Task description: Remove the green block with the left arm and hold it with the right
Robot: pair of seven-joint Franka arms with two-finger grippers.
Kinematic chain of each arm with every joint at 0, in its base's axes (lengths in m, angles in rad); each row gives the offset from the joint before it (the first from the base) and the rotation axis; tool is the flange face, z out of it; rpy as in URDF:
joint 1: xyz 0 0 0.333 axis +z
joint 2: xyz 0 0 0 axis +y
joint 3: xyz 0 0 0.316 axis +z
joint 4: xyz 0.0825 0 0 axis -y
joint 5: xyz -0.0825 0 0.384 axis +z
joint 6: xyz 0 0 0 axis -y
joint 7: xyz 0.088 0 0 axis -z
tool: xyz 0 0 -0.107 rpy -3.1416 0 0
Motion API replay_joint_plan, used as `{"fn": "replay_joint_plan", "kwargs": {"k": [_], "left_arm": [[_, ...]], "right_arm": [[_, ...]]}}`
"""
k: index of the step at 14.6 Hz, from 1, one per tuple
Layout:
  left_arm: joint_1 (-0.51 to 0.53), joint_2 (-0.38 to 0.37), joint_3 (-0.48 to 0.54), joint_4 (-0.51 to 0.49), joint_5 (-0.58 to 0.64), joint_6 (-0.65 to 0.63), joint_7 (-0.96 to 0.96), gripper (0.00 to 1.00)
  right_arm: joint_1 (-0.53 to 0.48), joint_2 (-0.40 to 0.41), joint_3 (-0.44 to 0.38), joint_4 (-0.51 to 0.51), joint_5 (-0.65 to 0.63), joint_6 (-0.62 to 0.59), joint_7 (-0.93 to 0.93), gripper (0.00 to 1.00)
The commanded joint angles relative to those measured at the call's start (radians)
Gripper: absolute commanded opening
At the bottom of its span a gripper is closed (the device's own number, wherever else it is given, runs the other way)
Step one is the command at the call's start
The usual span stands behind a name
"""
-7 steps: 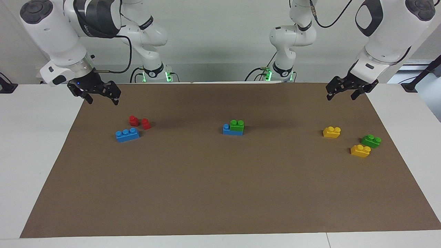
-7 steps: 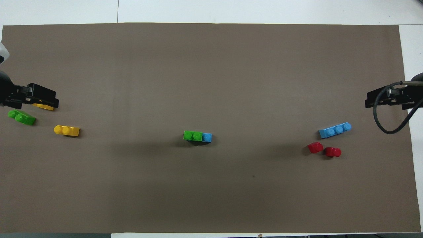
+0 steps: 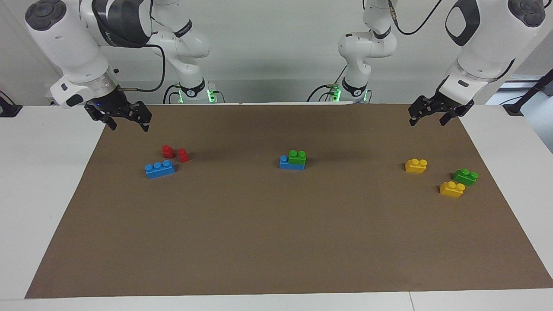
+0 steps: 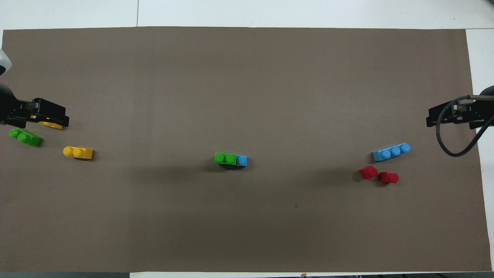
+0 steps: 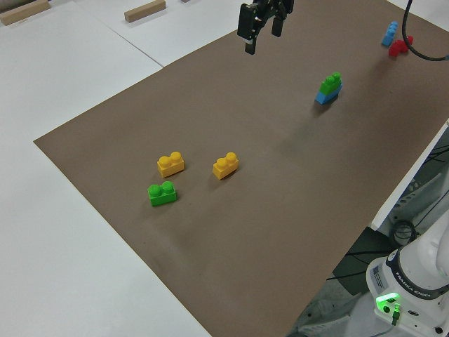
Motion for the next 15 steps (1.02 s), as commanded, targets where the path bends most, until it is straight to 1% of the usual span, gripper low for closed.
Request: {"fn": "replay_joint_plan", "kwargs": {"k": [1, 4, 6, 10, 12, 13, 14, 15], "left_arm": [[0.009, -0.041, -0.002, -0.047, 0.009, -0.001, 0.003, 1.0], [0.009, -0.042, -0.002, -0.049, 0.009, -0.004, 0.003, 1.0], [0.009, -0.042, -0.003, -0.051, 0.009, -0.004, 0.001, 1.0], [-0.004, -0.054, -0.003, -0.07, 0.009, 0.003, 0.001, 1.0], [-0.007, -0.07, -0.005, -0.101, 0.009, 0.008, -0.003, 1.0], [-0.007, -0.071, -0.007, -0.107, 0.008, 0.008, -0.017, 1.0], [-0.007, -0.076, -0.008, -0.113, 0.003, 0.01, -0.055, 1.0], [-0.008, -0.079, -0.011, -0.124, 0.0, 0.014, -0.102, 1.0]], "right_arm": [[-0.019, -0.002, 0.012, 0.002, -0.009, -0.015, -0.031, 1.0], [-0.018, -0.002, 0.012, -0.001, -0.009, -0.01, -0.029, 1.0], [-0.012, -0.005, 0.012, -0.013, -0.009, 0.005, 0.01, 1.0], [0.053, -0.018, 0.017, -0.056, -0.007, 0.022, 0.396, 1.0], [0.07, -0.016, 0.018, -0.079, 0.0, 0.068, 0.542, 1.0], [0.074, -0.018, 0.021, -0.099, 0.013, 0.085, 0.641, 1.0], [0.085, -0.016, 0.023, -0.107, 0.054, 0.09, 0.753, 1.0], [0.112, -0.011, 0.021, -0.118, 0.078, 0.108, 0.874, 1.0]]}}
